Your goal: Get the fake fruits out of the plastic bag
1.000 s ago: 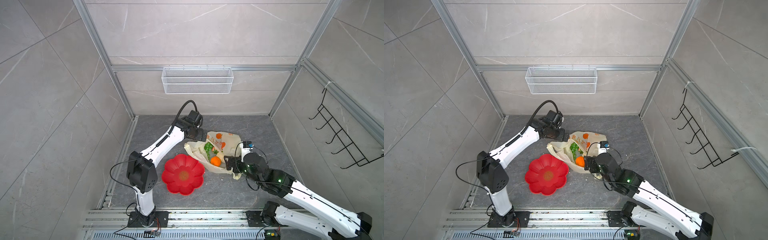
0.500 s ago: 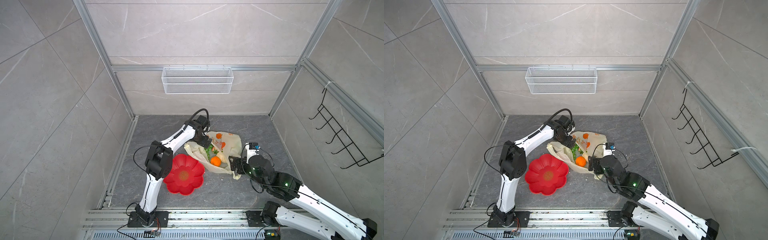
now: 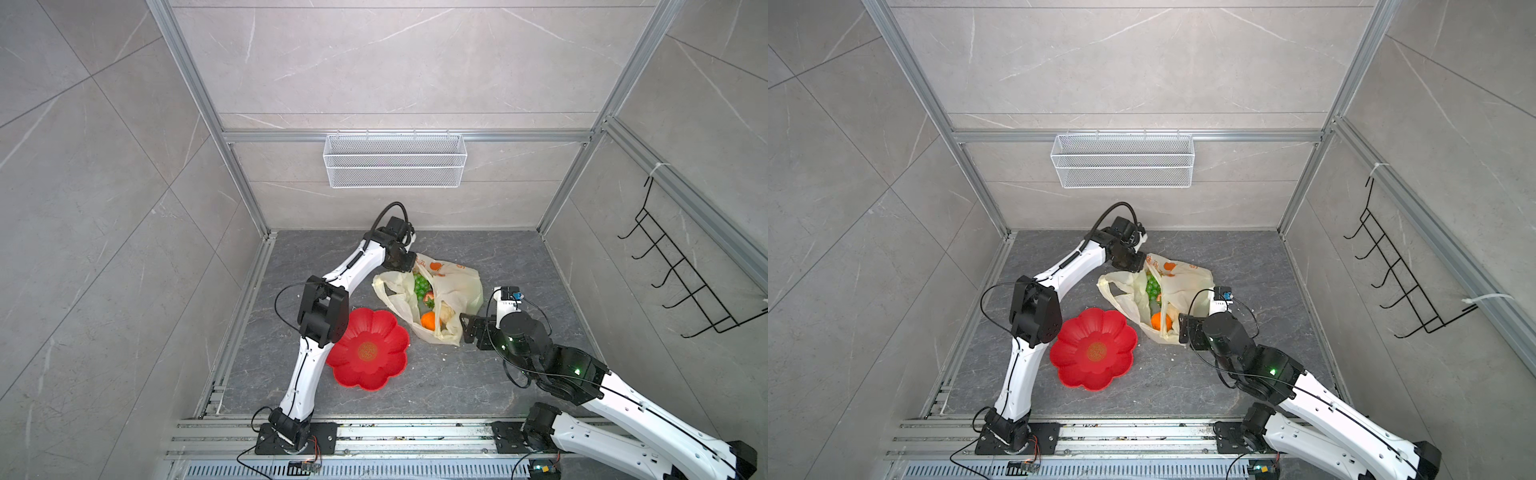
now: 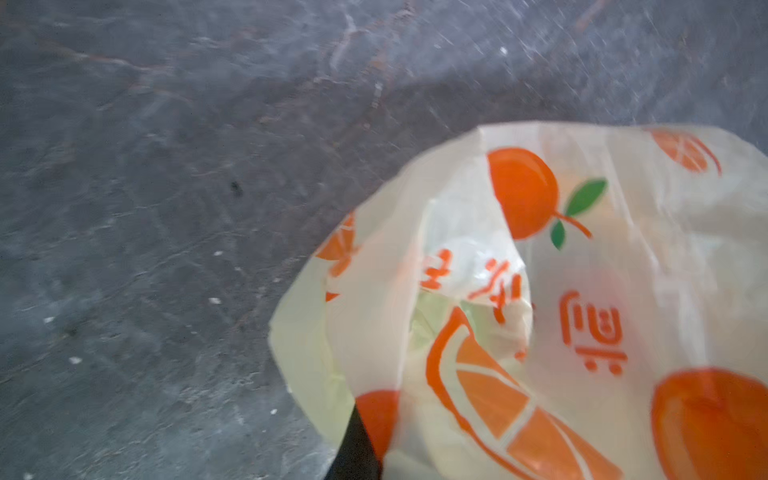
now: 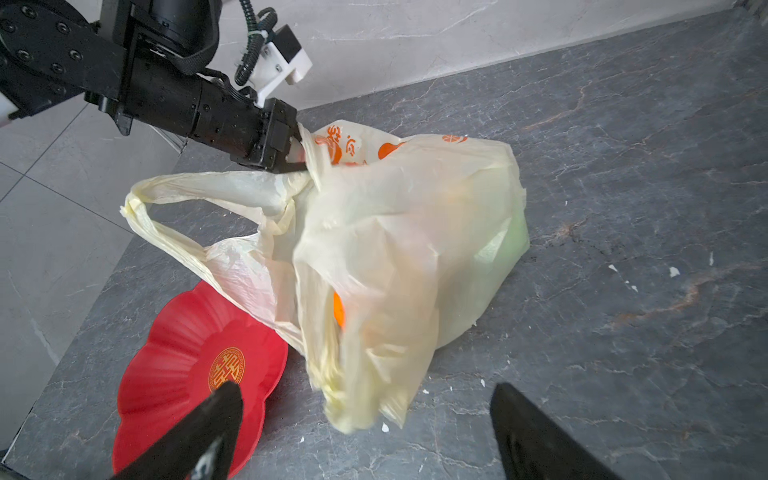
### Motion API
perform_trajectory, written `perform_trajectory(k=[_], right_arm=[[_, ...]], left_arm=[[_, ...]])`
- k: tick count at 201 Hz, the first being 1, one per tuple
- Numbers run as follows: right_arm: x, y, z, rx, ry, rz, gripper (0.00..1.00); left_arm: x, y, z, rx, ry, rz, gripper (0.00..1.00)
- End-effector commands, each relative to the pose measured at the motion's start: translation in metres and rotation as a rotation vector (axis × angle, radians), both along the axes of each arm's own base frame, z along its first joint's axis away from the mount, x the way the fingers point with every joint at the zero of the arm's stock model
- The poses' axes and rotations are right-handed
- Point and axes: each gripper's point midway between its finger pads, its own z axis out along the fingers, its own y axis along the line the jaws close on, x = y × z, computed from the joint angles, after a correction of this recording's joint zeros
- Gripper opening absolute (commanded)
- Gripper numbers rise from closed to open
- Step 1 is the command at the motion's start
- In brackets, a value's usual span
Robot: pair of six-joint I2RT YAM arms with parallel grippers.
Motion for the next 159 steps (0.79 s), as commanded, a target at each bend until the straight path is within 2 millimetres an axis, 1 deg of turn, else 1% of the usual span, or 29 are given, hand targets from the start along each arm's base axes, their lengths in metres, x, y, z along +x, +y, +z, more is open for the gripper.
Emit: perform_trajectory(k=[1, 15, 25, 31, 36, 43, 64, 76, 91, 106, 122, 133, 145, 157, 159], right_arm=[[-0.001, 0.006, -0.006, -0.025, 0.016, 0.036, 0.93], [0.002, 0.014, -0.002, -0.021, 0.012, 0.061, 0.92], [0.003, 0.02, 0.0, -0.014, 0.009, 0.078, 0.92], [0.004, 0.024, 0.0, -0.011, 0.009, 0.092, 0.92], [0.005, 0.028, 0.0, -0.007, 0.01, 0.103, 0.92], [0.006, 0.033, 0.001, -0.004, 0.011, 0.117, 0.91], [0.01, 0.053, 0.0, 0.009, 0.019, 0.176, 0.89], [0.013, 0.066, 0.0, 0.016, 0.024, 0.214, 0.88], [0.018, 0.085, 0.0, 0.021, 0.032, 0.258, 0.87], [0.022, 0.108, 0.0, 0.028, 0.041, 0.307, 0.86], [0.026, 0.132, -0.002, 0.035, 0.053, 0.357, 0.86], [0.028, 0.147, -0.01, 0.032, 0.081, 0.38, 0.85], [0.028, 0.16, -0.02, 0.026, 0.11, 0.402, 0.84], [0.027, 0.168, -0.035, 0.007, 0.146, 0.405, 0.84], [0.027, 0.168, -0.038, 0.0, 0.153, 0.402, 0.84]], left_arm=[[0.047, 0.059, 0.058, -0.1, -0.101, 0.263, 0.0], [0.058, 0.103, 0.079, -0.126, -0.126, 0.408, 0.0], [0.06, 0.133, 0.088, -0.151, -0.14, 0.487, 0.0], [0.06, 0.148, 0.098, -0.168, -0.162, 0.527, 0.0], [0.058, 0.161, 0.1, -0.168, -0.173, 0.558, 0.0], [0.054, 0.177, 0.11, -0.168, -0.199, 0.592, 0.0], [0.034, 0.215, 0.126, -0.121, -0.26, 0.67, 0.0], [0.021, 0.226, 0.132, -0.113, -0.277, 0.682, 0.0], [0.005, 0.226, 0.133, -0.125, -0.275, 0.661, 0.0], [-0.013, 0.221, 0.124, -0.143, -0.241, 0.633, 0.0], [-0.034, 0.225, 0.108, -0.135, -0.201, 0.651, 0.0], [-0.049, 0.231, 0.098, -0.123, -0.183, 0.683, 0.0], [-0.064, 0.24, 0.092, -0.121, -0.177, 0.722, 0.0], [-0.08, 0.253, 0.086, -0.113, -0.175, 0.78, 0.0], [-0.082, 0.255, 0.088, -0.115, -0.181, 0.79, 0.0]])
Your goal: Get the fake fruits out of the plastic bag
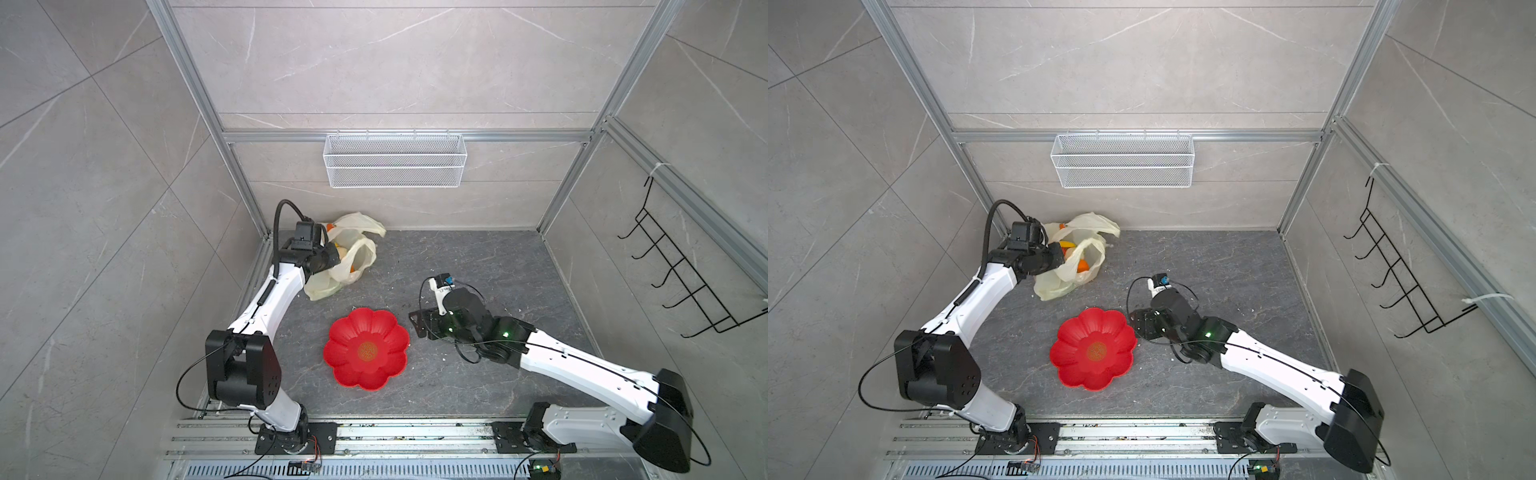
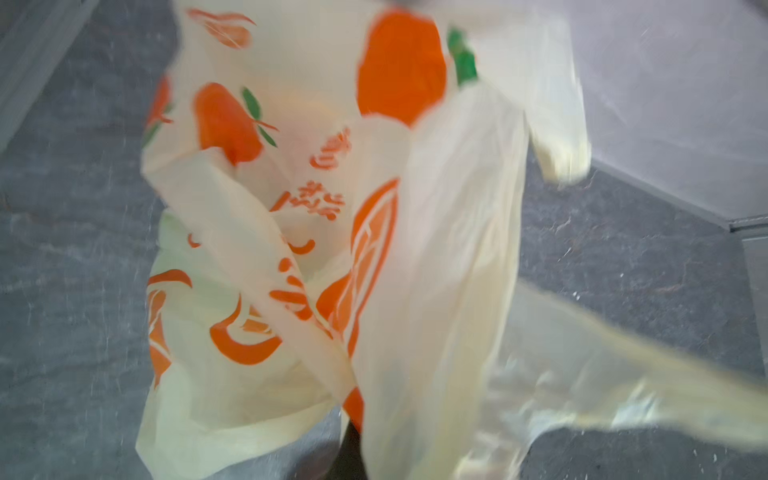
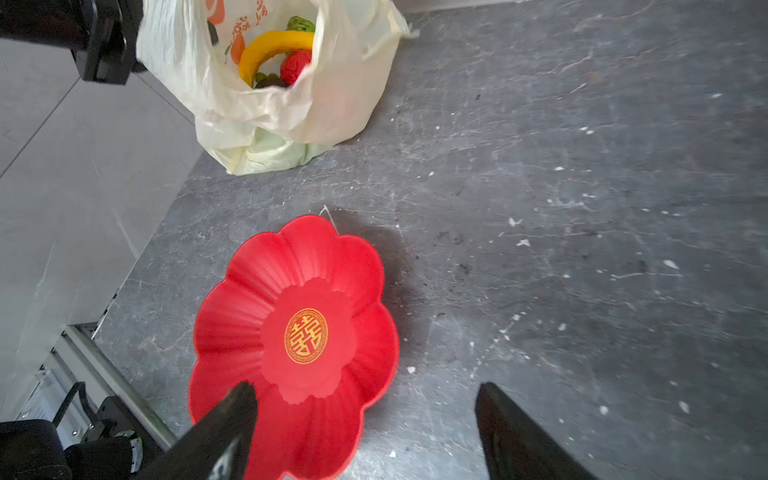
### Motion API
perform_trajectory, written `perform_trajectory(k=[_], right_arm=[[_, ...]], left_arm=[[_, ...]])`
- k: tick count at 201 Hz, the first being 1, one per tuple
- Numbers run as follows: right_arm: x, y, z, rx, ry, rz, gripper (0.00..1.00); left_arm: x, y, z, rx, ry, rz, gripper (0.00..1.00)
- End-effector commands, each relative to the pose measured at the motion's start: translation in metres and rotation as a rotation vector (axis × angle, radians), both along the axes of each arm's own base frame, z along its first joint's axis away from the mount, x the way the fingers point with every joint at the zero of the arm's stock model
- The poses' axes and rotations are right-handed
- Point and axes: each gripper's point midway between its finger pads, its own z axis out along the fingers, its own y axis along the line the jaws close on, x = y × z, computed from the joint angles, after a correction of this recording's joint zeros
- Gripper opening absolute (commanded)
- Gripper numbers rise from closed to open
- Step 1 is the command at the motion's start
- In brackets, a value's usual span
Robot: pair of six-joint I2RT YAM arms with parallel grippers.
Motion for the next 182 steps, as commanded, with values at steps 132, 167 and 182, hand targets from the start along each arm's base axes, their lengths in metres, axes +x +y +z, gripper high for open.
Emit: perform_trajectory(k=[132, 167, 182], right_arm=[[0.014, 0.039, -0.155, -0.244, 0.4, 0.037, 0.71], [0.013, 0.037, -0.165, -0.243, 0.431, 0.027, 0.51], [0.013, 0.036, -0.166, -0.228, 0.442, 0.022, 0.38]], left_arm=[[-0.088, 0.075, -0.01, -0.041, -0.077, 0.343, 0.0], [-0.091, 0.077, -0.013, -0.04, -0.068, 0.346, 0.0], [-0.09, 0.076, -0.014, -0.045, -0.066, 0.342, 0.0]])
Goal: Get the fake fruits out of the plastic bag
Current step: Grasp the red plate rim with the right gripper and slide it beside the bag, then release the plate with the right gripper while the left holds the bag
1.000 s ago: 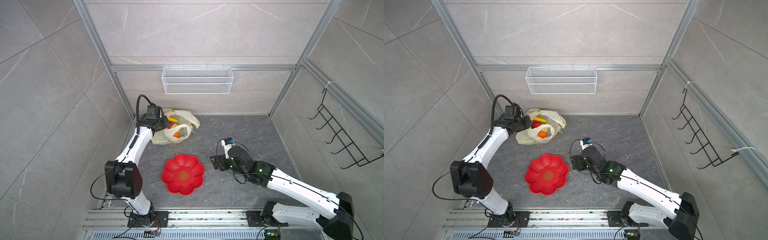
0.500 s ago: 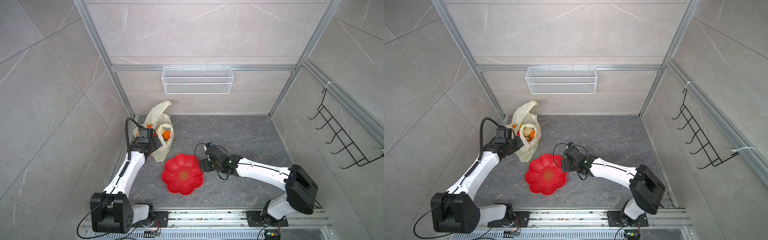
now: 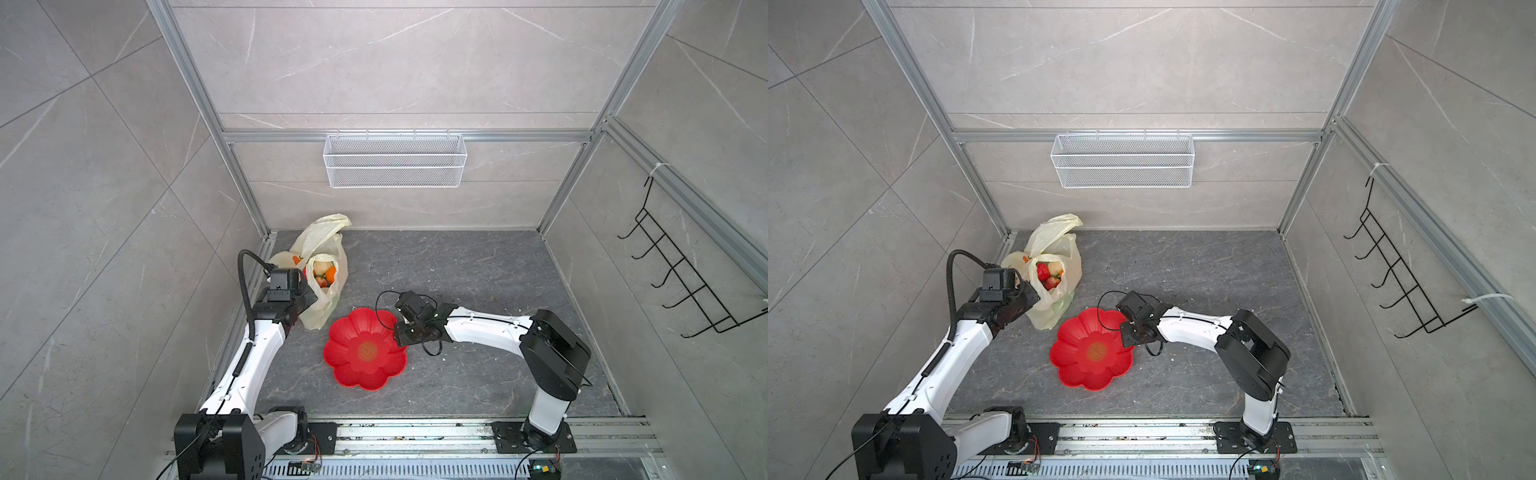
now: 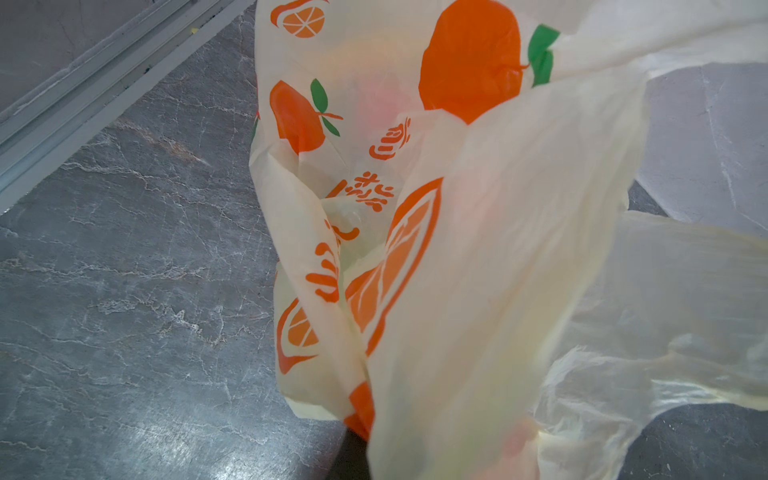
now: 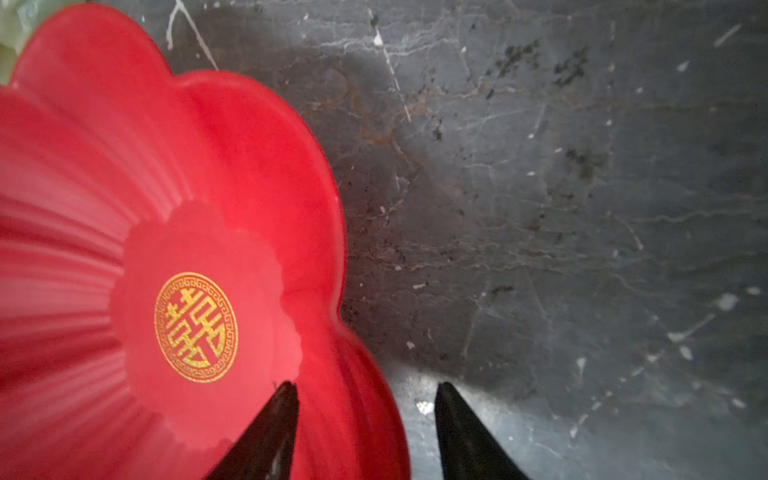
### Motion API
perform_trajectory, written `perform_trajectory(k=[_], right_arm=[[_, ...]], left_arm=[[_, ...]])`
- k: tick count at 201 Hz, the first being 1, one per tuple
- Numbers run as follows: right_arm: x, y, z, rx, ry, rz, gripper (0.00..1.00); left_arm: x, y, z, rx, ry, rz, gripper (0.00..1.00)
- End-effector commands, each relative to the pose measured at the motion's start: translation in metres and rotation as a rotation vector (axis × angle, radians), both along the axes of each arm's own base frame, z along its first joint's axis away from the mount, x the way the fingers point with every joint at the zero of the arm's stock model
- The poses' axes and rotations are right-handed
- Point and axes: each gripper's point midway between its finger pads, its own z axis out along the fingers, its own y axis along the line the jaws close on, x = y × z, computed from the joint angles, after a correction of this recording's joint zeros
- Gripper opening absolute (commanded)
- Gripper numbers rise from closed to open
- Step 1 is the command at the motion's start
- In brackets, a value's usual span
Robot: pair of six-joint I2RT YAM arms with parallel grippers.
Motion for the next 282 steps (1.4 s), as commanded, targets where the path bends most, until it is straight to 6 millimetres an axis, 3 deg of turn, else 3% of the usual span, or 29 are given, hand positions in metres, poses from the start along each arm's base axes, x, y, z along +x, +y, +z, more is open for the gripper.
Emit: perform_trajectory(k=[1, 40, 70, 92, 113, 129, 147, 175, 188, 207, 237, 254, 267, 282], right_arm=[[-0.002, -0.003, -0.006, 0.003, 0.038, -0.011, 0.37], [0.0, -0.016, 0.004, 0.028, 0.013, -0.056, 0.14], [-0.001, -0.045, 0.009, 0.038, -0.001, -0.11, 0.01], [-0.004, -0.086, 0.014, 0.018, -0.016, -0.182, 0.0], [-0.01, -0.141, 0.012, -0.044, -0.008, -0.294, 0.0], [-0.019, -0.181, 0.009, -0.073, 0.007, -0.399, 0.0], [-0.026, -0.21, 0.008, -0.08, 0.017, -0.496, 0.0], [-0.036, -0.245, 0.009, -0.097, 0.007, -0.642, 0.0], [-0.038, -0.254, 0.012, -0.103, -0.006, -0.682, 0.0], [-0.038, -0.262, 0.018, -0.122, -0.036, -0.709, 0.0], [-0.035, -0.272, 0.029, -0.177, -0.067, -0.723, 0.0], [-0.033, -0.274, 0.034, -0.198, -0.074, -0.715, 0.25], [-0.029, -0.273, 0.04, -0.201, -0.09, -0.697, 0.55], [-0.02, -0.266, 0.054, -0.18, -0.144, -0.65, 0.69]], left_arm=[[0.004, 0.003, 0.011, -0.004, -0.05, 0.019, 0.0], [0.007, -0.002, 0.007, -0.023, -0.046, -0.004, 0.0], [0.013, -0.018, 0.006, -0.08, -0.059, -0.075, 0.0], [0.019, -0.036, 0.008, -0.142, -0.052, -0.158, 0.0], [0.025, -0.06, 0.012, -0.181, -0.058, -0.249, 0.0], [0.026, -0.091, 0.016, -0.166, -0.053, -0.341, 0.0], [0.023, -0.132, 0.022, -0.153, -0.053, -0.45, 0.0], [-0.001, -0.184, 0.024, -0.101, -0.053, -0.615, 0.0], [-0.018, -0.196, 0.023, -0.077, -0.04, -0.665, 0.0], [-0.044, -0.198, 0.017, -0.041, -0.015, -0.701, 0.0], [-0.085, -0.174, 0.003, -0.016, 0.045, -0.693, 0.0], [-0.106, -0.16, -0.003, -0.025, 0.062, -0.676, 0.0], [-0.122, -0.151, -0.008, -0.046, 0.083, -0.659, 0.0], [-0.136, -0.146, -0.014, -0.084, 0.092, -0.648, 0.0]])
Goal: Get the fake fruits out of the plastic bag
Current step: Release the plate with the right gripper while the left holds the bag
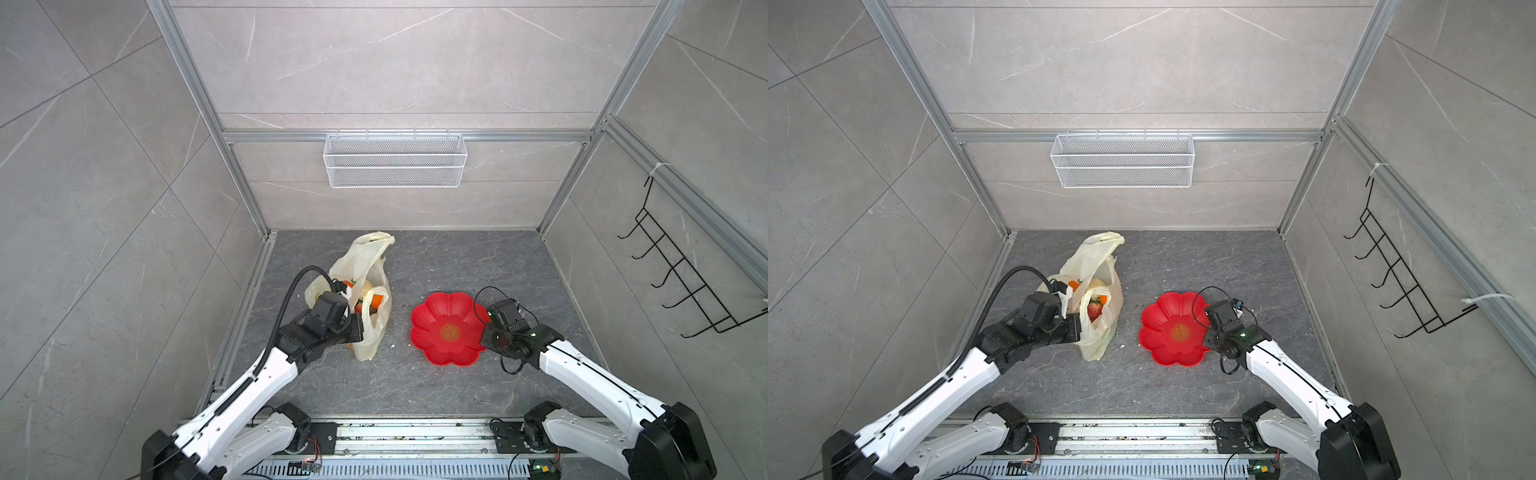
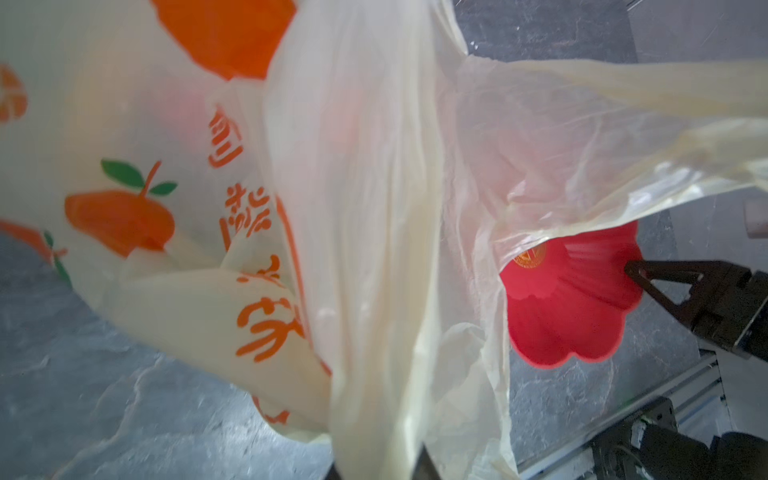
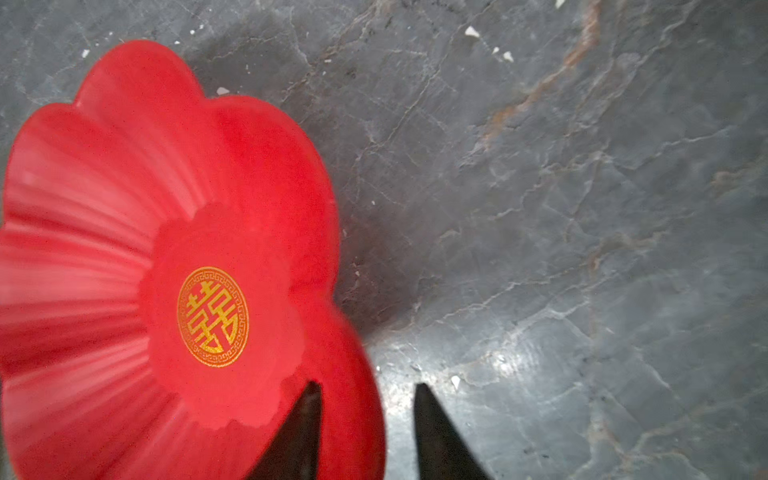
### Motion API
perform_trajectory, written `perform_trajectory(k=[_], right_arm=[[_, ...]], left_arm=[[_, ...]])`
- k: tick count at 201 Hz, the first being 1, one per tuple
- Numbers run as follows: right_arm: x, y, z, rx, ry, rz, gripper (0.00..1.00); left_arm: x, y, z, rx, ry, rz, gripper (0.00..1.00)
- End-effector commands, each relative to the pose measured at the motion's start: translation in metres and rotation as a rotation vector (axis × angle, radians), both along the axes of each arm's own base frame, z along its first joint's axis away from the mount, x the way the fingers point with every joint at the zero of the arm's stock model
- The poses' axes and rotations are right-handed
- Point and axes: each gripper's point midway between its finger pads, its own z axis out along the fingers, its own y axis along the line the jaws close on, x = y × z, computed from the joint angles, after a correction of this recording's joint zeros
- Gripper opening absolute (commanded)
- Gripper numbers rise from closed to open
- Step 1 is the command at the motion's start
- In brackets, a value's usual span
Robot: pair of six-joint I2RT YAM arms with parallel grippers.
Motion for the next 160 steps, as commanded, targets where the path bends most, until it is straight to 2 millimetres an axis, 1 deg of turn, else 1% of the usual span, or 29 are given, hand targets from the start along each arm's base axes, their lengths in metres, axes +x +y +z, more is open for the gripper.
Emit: perform_trajectory(k=[1, 24, 30, 40, 48, 49, 50, 51, 52, 54, 55, 60, 61, 64, 66, 67, 70, 71, 72, 74, 75, 77, 78, 81, 88, 97, 113, 136, 160], right_arm=[[0.008, -0.005, 0.02, -0.071, -0.042, 0.044, 0.7], [0.02, -0.005, 0.053, -0.151, -0.104, 0.075, 0.78], [0.024, 0.001, 0.063, -0.165, -0.131, 0.1, 0.79], [0.031, 0.02, 0.079, -0.153, -0.192, 0.165, 0.79], [0.038, 0.049, 0.095, -0.111, -0.251, 0.258, 0.78], [0.038, 0.049, 0.095, -0.111, -0.251, 0.258, 0.78], [0.039, 0.056, 0.098, -0.101, -0.261, 0.285, 0.78], [0.039, 0.056, 0.098, -0.101, -0.261, 0.285, 0.78], [0.04, 0.065, 0.1, -0.086, -0.271, 0.316, 0.77], [0.041, 0.074, 0.104, -0.07, -0.283, 0.345, 0.77], [0.041, 0.074, 0.104, -0.07, -0.283, 0.345, 0.77], [0.043, 0.101, 0.111, -0.03, -0.299, 0.43, 0.76], [0.043, 0.101, 0.111, -0.03, -0.299, 0.43, 0.76], [0.044, 0.119, 0.115, -0.004, -0.304, 0.483, 0.74], [0.045, 0.124, 0.116, 0.002, -0.306, 0.496, 0.74], [0.045, 0.133, 0.119, 0.013, -0.314, 0.521, 0.73], [0.046, 0.145, 0.12, 0.026, -0.315, 0.554, 0.72], [0.049, 0.149, 0.126, 0.036, -0.328, 0.559, 0.72], [0.049, 0.149, 0.126, 0.036, -0.328, 0.559, 0.72], [0.047, 0.162, 0.124, 0.045, -0.322, 0.6, 0.71], [0.049, 0.166, 0.129, 0.054, -0.334, 0.605, 0.71], [0.049, 0.171, 0.129, 0.058, -0.332, 0.617, 0.71], [0.049, 0.179, 0.131, 0.067, -0.335, 0.638, 0.71], [0.049, 0.189, 0.128, 0.069, -0.323, 0.664, 0.7], [0.051, 0.215, 0.131, 0.107, -0.32, 0.723, 0.69], [0.054, 0.242, 0.131, 0.146, -0.306, 0.769, 0.67], [0.062, 0.279, 0.132, 0.182, -0.302, 0.827, 0.67], [0.071, 0.313, 0.13, 0.201, -0.29, 0.878, 0.66], [0.073, 0.34, 0.114, 0.186, -0.254, 0.926, 0.66]], left_arm=[[-0.027, 0.015, -0.013, -0.003, 0.068, 0.031, 0.0], [-0.039, 0.03, -0.022, 0.014, 0.085, 0.076, 0.0], [-0.04, 0.036, -0.024, 0.035, 0.087, 0.097, 0.0], [-0.041, 0.046, -0.025, 0.066, 0.085, 0.139, 0.0], [-0.04, 0.054, -0.024, 0.081, 0.075, 0.177, 0.0], [-0.04, 0.055, -0.023, 0.082, 0.073, 0.183, 0.0], [-0.04, 0.056, -0.023, 0.085, 0.071, 0.187, 0.0], [-0.04, 0.057, -0.023, 0.087, 0.068, 0.193, 0.0], [-0.04, 0.058, -0.022, 0.088, 0.066, 0.201, 0.0], [-0.04, 0.061, -0.022, 0.092, 0.063, 0.213, 0.0], [-0.04, 0.062, -0.022, 0.095, 0.061, 0.22, 0.0], [-0.04, 0.068, -0.021, 0.106, 0.049, 0.247, 0.0], [-0.04, 0.069, -0.021, 0.108, 0.048, 0.252, 0.0], [-0.039, 0.072, -0.02, 0.111, 0.04, 0.263, 0.0], [-0.039, 0.073, -0.02, 0.111, 0.035, 0.267, 0.0], [-0.039, 0.074, -0.02, 0.111, 0.032, 0.271, 0.0], [-0.039, 0.075, -0.019, 0.109, 0.025, 0.276, 0.0], [-0.039, 0.074, -0.019, 0.108, 0.023, 0.275, 0.0], [-0.039, 0.074, -0.019, 0.106, 0.023, 0.275, 0.0], [-0.039, 0.075, -0.019, 0.103, 0.018, 0.277, 0.0], [-0.039, 0.074, -0.019, 0.102, 0.017, 0.276, 0.0], [-0.038, 0.074, -0.018, 0.097, 0.012, 0.277, 0.0], [-0.038, 0.074, -0.018, 0.095, 0.01, 0.277, 0.0], [-0.037, 0.072, -0.018, 0.087, 0.004, 0.273, 0.0], [-0.037, 0.071, -0.017, 0.078, -0.002, 0.268, 0.0], [-0.036, 0.069, -0.018, 0.074, -0.003, 0.259, 0.0], [-0.036, 0.064, -0.02, 0.077, 0.009, 0.232, 0.0], [-0.036, 0.061, -0.025, 0.072, 0.023, 0.222, 0.0], [-0.035, 0.059, -0.029, 0.061, 0.02, 0.214, 0.0]])
